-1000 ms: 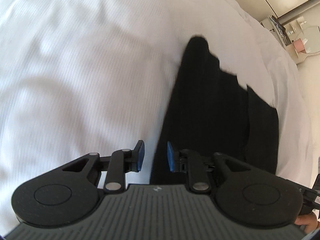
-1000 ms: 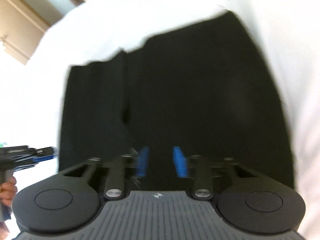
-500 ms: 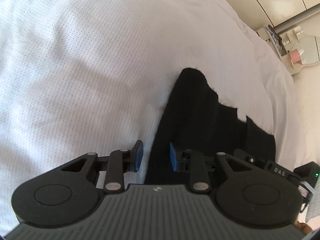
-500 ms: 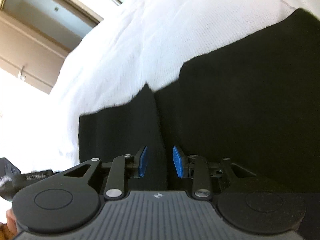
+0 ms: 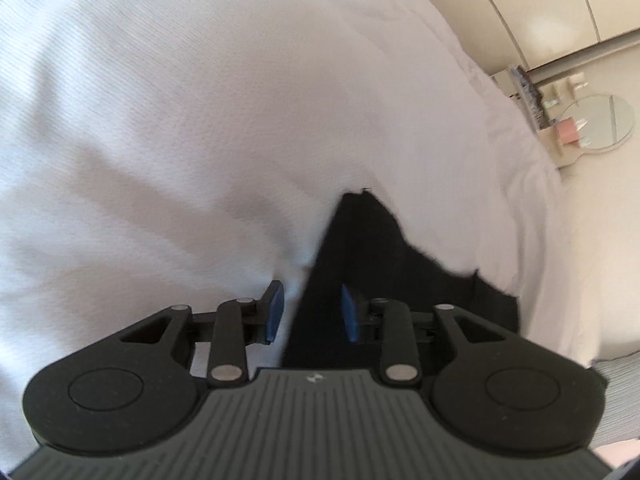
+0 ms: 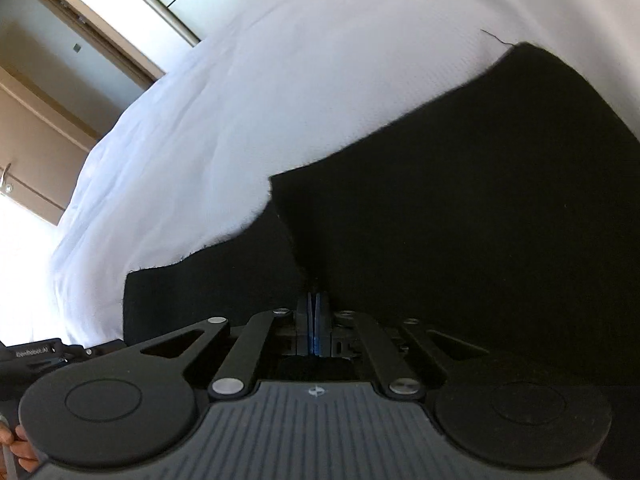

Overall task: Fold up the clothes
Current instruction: 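Grasp the cardigan's hem with both grippers and lift it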

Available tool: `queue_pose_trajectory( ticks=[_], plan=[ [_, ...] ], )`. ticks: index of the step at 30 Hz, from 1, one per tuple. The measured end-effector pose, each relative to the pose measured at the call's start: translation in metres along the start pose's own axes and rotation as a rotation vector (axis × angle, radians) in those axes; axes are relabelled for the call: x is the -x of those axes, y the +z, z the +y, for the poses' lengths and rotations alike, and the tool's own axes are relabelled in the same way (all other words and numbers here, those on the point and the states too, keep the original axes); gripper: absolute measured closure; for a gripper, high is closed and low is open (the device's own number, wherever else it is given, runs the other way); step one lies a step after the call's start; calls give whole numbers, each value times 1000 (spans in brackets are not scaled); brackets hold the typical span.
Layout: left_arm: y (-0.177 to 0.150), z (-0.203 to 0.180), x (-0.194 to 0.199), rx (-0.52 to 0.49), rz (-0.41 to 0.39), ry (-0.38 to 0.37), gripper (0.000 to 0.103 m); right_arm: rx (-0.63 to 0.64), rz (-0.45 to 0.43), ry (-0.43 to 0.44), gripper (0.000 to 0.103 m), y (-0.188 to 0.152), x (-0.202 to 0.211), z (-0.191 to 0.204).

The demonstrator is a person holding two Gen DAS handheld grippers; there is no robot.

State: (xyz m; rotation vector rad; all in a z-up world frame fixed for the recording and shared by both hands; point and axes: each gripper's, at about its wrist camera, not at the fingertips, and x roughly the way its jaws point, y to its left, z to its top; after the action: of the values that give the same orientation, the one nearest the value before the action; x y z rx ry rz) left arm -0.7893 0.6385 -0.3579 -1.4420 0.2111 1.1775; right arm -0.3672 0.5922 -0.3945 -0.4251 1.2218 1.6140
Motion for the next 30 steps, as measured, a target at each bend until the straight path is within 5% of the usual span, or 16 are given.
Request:
queue_pose_trajectory(
  ticks=[3,4,6,8,10,13,19,20,23,25,27,30],
  plan=[
    [3,3,-12,46,4,-36,68,31,-6,-24,103,-4,-1,7],
    [3,5,-17,68,5,-51,72,20,-7,-23,103,-4,0,5],
    [3,-2,-20,54,-4,-59,95,4,-3,-23,103,-6,-1,3],
    [1,-17,-17,-24,-31,-45,96,9,10,-28,103,-2,-11,9],
    [-4,-44,2,-184,-101,-7,97,28,-7,-2,101,5,-10,19],
    [-2,-52,17,-297,-159,87,97,84,-93,64,101,13,1,37],
    [-11,-50,-21,-439,-129,314,91,137,21,-39,101,20,-46,49],
    [-10,-51,-20,-427,-145,317,90,136,-17,-43,96,21,-35,48],
    [-6,-53,5,-359,-262,338,90,124,-129,-77,49,24,1,38],
    [-4,-56,27,-333,-341,384,90,109,-169,-115,47,23,27,22],
    [-13,-60,46,-317,-301,303,90,90,-141,-125,49,17,47,4],
    [-63,-79,50,-426,-158,182,91,103,-77,-126,61,-9,77,-5]
  ],
)
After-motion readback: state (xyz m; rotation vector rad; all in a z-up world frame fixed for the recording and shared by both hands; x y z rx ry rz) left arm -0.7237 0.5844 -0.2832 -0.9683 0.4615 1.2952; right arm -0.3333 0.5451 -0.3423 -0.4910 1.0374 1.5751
